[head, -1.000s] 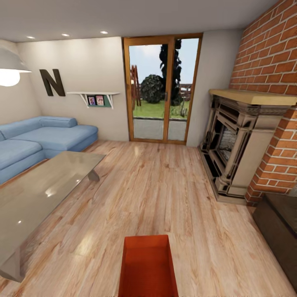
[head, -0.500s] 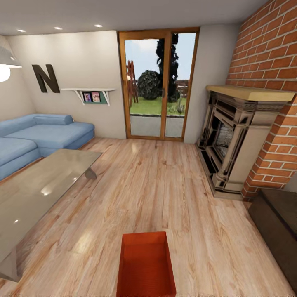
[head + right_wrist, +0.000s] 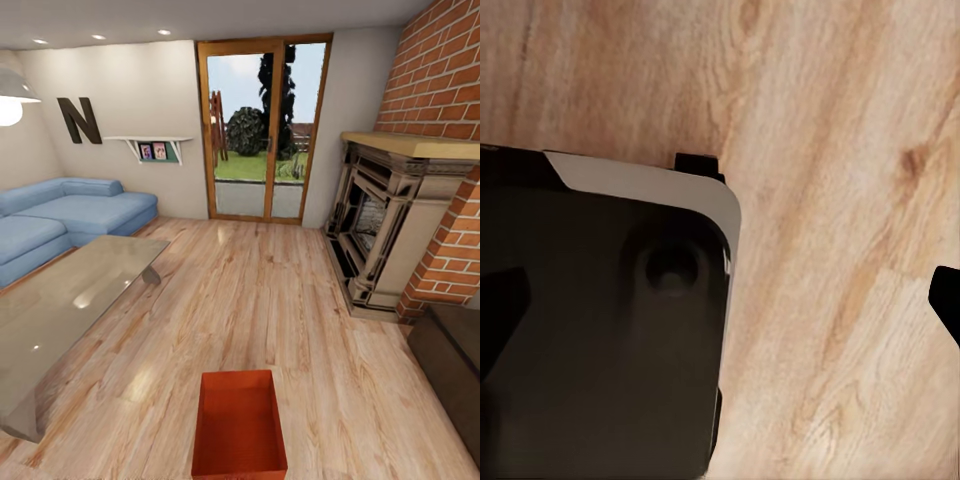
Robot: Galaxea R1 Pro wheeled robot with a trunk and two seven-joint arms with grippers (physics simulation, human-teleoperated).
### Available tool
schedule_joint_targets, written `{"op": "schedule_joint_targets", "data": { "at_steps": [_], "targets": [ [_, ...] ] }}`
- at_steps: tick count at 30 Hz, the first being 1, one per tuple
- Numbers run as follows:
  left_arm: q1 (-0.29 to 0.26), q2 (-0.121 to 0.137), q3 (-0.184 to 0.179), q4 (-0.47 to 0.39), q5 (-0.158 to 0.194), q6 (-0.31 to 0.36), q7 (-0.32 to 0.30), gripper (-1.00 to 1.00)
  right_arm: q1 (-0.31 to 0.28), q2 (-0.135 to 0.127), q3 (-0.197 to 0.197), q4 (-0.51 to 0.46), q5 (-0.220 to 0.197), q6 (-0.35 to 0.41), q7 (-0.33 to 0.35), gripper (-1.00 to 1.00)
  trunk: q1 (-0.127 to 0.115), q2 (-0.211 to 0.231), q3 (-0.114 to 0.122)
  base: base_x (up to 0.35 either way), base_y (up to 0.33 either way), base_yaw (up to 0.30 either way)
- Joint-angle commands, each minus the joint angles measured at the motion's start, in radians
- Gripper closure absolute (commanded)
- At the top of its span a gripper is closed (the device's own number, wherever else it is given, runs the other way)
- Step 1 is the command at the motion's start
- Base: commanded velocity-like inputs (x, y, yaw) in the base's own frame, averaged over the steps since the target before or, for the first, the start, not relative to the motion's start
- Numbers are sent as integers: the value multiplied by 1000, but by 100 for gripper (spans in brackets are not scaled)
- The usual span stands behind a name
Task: Move the two storage containers from the living room to the garage. In the garage, place one container on the floor and stack the other container on top of it (either order is fine).
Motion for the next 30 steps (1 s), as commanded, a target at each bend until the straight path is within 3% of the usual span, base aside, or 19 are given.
{"op": "schedule_joint_targets", "data": {
  "at_steps": [1,11,30],
  "targets": [
    [-1,0,7,1,1,-3,-1,-100,-1,0,8,3,-3,-4,-2,-100,0,-1,-2,0,0,138],
    [-1,0,7,1,1,-3,-1,-100,-1,0,7,3,-4,-5,-2,-100,0,-1,-17,0,0,105],
    [-1,0,7,1,0,-3,-1,-100,-1,0,7,3,-5,-4,-2,-100,0,-1,-47,0,0,6]
  ]
}}
